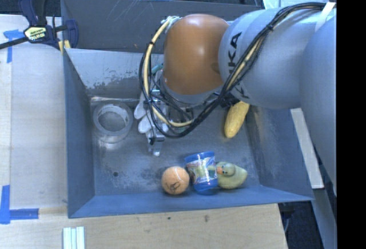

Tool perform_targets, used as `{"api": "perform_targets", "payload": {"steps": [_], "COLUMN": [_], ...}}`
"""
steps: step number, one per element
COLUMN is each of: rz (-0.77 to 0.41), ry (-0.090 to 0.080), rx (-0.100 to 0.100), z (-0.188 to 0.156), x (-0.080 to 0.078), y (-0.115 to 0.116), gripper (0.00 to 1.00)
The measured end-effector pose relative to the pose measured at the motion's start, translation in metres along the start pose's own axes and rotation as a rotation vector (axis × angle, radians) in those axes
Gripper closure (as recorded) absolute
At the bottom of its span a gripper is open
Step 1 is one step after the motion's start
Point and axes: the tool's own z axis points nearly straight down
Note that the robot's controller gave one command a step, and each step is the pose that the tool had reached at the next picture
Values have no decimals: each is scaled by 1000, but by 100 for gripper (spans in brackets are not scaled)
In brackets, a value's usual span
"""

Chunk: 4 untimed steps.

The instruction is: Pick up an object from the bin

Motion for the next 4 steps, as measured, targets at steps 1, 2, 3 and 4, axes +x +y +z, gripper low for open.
{"api": "perform_targets", "payload": {"steps": [1, 2, 3, 4], "rz": [3, 45, 78, -95], "ry": [-8, -15, -11, -19], "rx": [-1, -4, -2, -4], "z": [-5, 23, 75, 91], "x": [-2, -7, -12, -28], "y": [-1, -4, -19, -55], "gripper": [0, 0, 0, 100]}}
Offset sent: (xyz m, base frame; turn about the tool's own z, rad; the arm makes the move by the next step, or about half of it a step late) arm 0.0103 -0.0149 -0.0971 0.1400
